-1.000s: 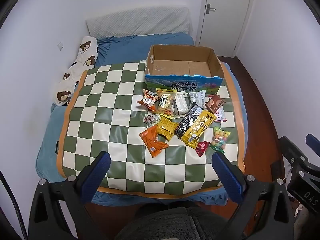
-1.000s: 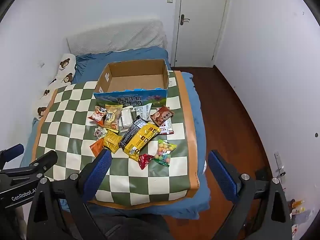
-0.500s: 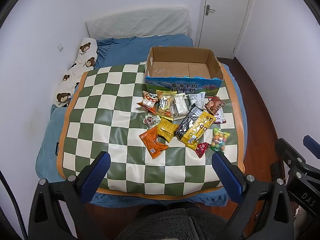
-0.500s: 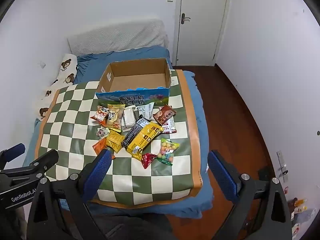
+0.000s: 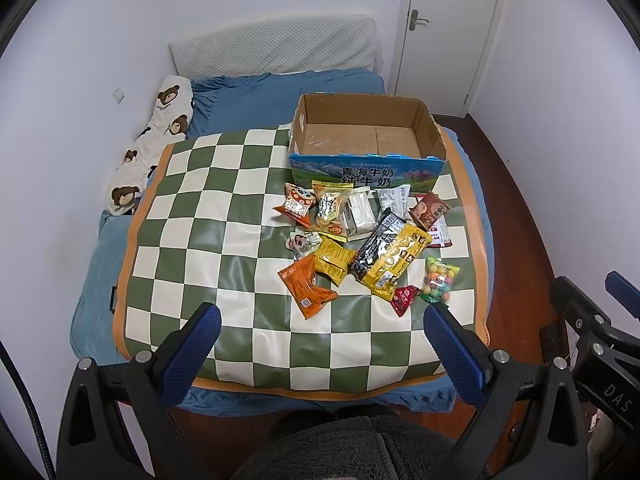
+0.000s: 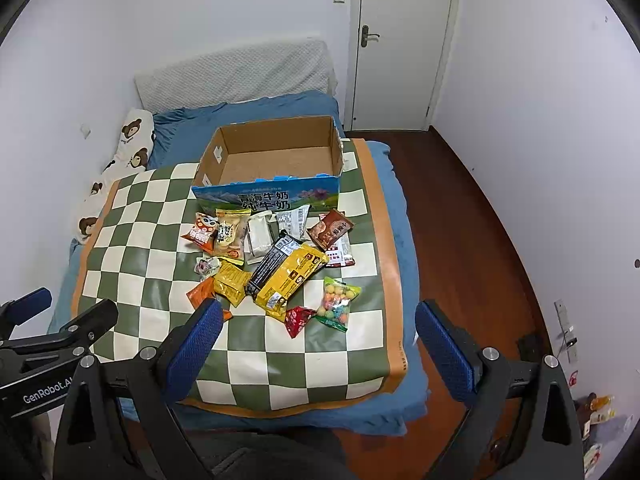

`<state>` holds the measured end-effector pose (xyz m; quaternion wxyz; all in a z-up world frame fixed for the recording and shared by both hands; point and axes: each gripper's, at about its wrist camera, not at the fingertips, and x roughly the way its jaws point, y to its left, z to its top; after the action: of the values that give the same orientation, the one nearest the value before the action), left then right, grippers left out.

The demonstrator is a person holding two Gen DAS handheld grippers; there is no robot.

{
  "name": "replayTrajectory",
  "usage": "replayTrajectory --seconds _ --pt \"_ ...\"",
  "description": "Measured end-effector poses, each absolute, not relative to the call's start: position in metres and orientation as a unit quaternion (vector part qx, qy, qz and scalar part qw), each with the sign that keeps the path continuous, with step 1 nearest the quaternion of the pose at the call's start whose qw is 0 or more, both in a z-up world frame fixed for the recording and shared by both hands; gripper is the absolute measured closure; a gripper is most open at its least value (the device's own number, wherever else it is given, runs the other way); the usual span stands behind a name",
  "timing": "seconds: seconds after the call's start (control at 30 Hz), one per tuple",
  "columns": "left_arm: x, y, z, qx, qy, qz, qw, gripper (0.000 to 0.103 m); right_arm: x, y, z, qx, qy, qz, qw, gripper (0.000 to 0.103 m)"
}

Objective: Organize snacks

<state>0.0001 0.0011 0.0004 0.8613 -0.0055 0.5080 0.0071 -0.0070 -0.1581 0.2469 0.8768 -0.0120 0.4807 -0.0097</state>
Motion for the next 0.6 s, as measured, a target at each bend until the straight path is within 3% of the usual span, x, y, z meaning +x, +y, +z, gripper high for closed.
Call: replayTrajectory --seconds 0.6 --pt "0.0001 0.0014 0.0004 -0.007 0.508 0.006 0.861 0.0 -0.0069 -0.1555 0.2477 -0.011 0.482 -0.009 0.876 0.004"
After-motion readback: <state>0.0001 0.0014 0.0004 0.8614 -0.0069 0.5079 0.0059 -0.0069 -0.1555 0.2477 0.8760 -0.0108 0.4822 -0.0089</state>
